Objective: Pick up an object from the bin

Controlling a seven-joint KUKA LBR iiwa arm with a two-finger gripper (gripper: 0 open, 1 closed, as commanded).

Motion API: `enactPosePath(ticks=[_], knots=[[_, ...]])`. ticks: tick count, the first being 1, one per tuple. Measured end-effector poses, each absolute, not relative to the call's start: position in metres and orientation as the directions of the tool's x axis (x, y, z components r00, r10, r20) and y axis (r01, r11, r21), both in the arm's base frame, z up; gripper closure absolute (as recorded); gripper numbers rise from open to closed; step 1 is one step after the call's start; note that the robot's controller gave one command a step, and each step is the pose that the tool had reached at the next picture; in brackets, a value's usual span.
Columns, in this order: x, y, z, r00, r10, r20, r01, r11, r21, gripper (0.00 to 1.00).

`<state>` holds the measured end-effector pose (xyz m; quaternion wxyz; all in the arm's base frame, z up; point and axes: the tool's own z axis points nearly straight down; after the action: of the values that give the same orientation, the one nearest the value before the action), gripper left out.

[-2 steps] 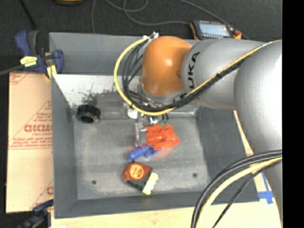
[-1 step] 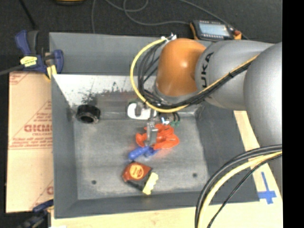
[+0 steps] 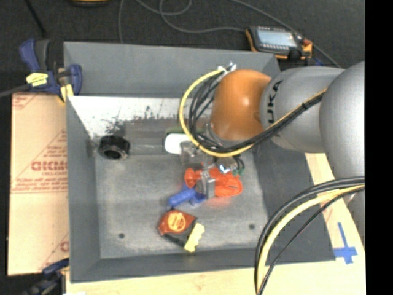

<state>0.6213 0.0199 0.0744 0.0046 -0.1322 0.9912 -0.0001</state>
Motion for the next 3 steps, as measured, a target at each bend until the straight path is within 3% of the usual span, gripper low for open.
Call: enactPosePath(ticks=[1,3], knots=[[0.6006,0.0300,0.0752,-0.975,-0.222,-0.013,-0.222,0.975,-0.002,1.00],[0.5997,0.0299,0.0788,-0.975,-0.221,-0.009,-0.221,0.975,-0.002,1.00]])
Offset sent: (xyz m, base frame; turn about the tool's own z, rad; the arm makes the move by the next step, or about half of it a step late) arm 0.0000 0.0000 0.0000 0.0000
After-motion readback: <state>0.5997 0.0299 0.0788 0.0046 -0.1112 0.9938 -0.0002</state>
